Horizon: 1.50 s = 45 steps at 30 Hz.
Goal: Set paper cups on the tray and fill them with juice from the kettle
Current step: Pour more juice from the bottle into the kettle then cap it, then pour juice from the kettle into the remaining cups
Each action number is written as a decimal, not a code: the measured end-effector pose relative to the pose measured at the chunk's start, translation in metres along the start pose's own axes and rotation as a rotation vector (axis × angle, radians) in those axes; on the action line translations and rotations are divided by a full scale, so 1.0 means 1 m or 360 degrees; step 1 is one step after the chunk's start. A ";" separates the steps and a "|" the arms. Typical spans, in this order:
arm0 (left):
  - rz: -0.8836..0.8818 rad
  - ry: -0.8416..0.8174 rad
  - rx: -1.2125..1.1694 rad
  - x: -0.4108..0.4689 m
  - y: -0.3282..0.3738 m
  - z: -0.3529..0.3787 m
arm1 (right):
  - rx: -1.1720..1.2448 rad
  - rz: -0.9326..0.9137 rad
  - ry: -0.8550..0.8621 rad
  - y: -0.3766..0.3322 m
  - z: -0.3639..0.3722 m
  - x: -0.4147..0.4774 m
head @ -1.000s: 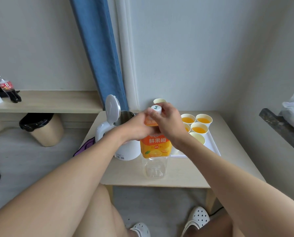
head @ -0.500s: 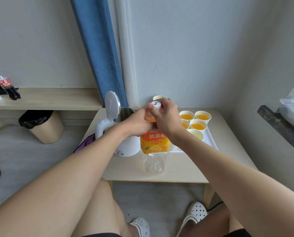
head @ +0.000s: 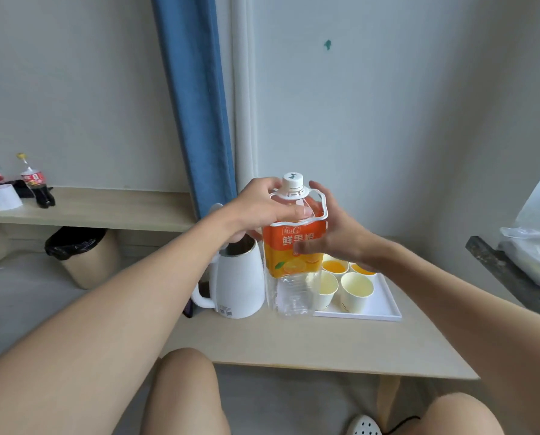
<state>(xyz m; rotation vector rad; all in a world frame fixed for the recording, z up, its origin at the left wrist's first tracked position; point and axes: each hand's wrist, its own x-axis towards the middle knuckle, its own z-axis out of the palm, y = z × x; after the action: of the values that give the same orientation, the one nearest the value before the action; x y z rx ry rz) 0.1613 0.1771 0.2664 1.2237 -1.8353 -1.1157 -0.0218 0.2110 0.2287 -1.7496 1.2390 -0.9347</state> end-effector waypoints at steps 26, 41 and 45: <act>-0.0164 0.0545 0.0027 0.104 -0.093 -0.089 | -0.0761 0.0187 0.0806 0.035 0.033 0.263; -0.0103 0.0551 -0.0256 0.091 -0.151 -0.089 | -0.0965 0.0539 0.0669 0.106 0.079 0.306; -0.0099 0.0458 -0.0243 0.086 -0.164 -0.086 | -0.0956 0.0525 0.0596 0.109 0.086 0.309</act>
<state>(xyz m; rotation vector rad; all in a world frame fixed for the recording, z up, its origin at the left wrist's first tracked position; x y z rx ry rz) 0.2666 0.0394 0.1595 1.2847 -1.4797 -1.0322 0.0906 -0.0934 0.1337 -1.7596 2.1522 -0.7566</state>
